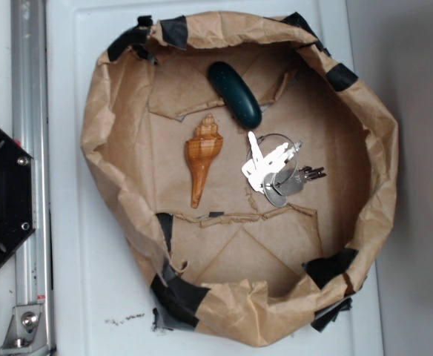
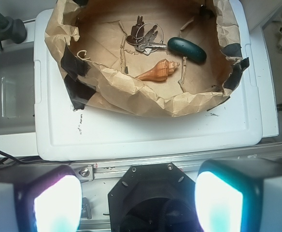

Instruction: Grab the plastic pickle.

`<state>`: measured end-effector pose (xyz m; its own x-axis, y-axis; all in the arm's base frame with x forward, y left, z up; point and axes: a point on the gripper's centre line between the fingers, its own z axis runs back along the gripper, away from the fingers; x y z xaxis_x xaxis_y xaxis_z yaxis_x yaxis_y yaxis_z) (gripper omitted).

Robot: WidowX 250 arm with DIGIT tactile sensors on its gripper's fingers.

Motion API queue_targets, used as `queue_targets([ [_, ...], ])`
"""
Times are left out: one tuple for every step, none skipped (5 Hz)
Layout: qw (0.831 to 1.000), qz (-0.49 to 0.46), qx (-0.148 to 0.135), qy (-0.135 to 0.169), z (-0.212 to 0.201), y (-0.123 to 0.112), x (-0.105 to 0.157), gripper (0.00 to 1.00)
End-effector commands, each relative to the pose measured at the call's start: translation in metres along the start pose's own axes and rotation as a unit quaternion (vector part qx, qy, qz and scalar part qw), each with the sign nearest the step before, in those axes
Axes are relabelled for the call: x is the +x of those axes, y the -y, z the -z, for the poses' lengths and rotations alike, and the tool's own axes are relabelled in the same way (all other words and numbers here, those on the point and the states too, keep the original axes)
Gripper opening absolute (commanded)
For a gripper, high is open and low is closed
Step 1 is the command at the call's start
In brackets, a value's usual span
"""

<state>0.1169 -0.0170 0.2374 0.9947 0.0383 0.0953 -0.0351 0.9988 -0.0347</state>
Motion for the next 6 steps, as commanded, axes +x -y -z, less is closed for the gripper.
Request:
queue_targets([
  [1.0, 0.0, 0.0, 0.0, 0.0, 0.0, 0.0, 1.0],
  [0.992, 0.125, -0.01, 0.033, 0.008, -0.024, 0.05, 1.0],
  [0.968, 0.249, -0.01, 0.019, 0.039, -0.038, 0.089, 1.0],
  [0.935, 0.354, -0.032, 0.021, 0.089, -0.041, 0.116, 1.0],
  [0.895, 0.441, -0.065, 0.007, 0.128, -0.039, 0.125, 1.0],
  [0.883, 0.468, -0.045, -0.012, 0.16, -0.057, 0.125, 1.0],
])
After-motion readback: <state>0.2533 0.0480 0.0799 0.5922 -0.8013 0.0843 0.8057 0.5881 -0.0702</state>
